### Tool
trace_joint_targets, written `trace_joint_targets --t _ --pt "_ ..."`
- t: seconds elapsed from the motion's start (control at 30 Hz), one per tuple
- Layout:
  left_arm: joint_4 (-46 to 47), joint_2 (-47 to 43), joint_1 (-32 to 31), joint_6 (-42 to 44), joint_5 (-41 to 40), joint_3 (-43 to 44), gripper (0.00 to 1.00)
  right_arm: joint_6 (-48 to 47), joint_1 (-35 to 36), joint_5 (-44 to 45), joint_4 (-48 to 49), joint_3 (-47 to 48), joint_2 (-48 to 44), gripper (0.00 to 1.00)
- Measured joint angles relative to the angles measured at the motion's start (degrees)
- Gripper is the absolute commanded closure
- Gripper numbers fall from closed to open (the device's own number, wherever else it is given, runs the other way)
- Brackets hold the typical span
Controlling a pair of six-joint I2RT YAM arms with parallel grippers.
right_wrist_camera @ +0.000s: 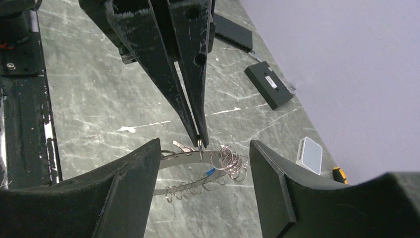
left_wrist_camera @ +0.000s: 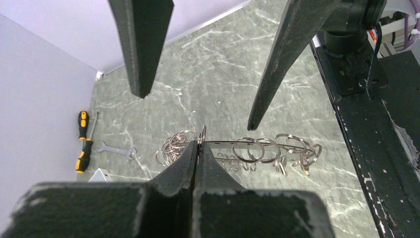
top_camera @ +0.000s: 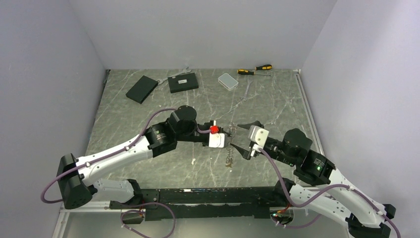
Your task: Put the keys on the keyring
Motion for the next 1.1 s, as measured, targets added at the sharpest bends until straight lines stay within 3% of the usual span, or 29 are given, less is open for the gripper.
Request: trace_joint_targets --t 0.37,0.73,1.1 --pt "3.5 -2.2 0.0 0.2 0.2 -1.5 1.0 -0.9 0.0 -1.9 1.7 -1.3 -1.9 0.41" --pt "6.0 -3.9 0.0 -0.3 0.6 -1.6 1.0 -1.8 0.0 -1.9 2.1 -2.7 -1.9 0.58" --pt "7.5 -4.6 0.0 -1.6 1.6 -2.1 1.0 -2.4 0.0 -1.6 3.8 -2.7 -1.9 0.64"
